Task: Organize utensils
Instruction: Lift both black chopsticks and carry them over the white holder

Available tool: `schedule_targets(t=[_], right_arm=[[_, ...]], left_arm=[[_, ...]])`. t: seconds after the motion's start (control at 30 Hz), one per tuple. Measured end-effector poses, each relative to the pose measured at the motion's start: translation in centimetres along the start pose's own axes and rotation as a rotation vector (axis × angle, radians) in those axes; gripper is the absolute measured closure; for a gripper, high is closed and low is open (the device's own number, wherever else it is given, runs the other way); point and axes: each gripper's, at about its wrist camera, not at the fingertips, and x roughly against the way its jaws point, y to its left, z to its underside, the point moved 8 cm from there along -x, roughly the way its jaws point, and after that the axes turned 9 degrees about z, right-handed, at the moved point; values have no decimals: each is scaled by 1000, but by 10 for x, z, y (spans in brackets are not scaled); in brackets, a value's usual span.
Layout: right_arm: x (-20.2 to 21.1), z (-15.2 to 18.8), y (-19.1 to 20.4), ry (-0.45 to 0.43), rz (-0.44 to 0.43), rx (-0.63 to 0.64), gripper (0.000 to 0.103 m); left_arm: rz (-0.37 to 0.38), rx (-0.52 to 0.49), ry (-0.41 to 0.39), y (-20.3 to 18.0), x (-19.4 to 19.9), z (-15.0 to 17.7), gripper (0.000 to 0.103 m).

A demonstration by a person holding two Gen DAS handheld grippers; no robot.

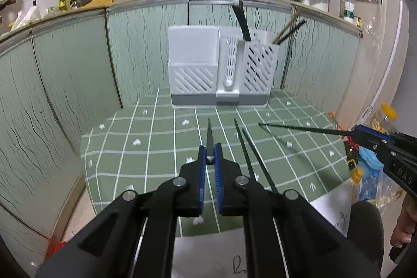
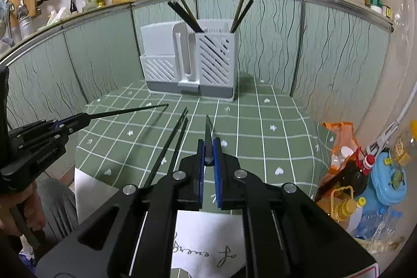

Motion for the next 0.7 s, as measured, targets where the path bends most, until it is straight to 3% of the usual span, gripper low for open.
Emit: schedule_targets(t=[0.4,0.7], right_arm=[[22,-57,1,-85,-4,7,97],[32,-95,2,-98,-10,26,97]], left_arm=[[-5,-12,-58,8,15,-53,95],[8,-39,-81,7,22,-89,95]])
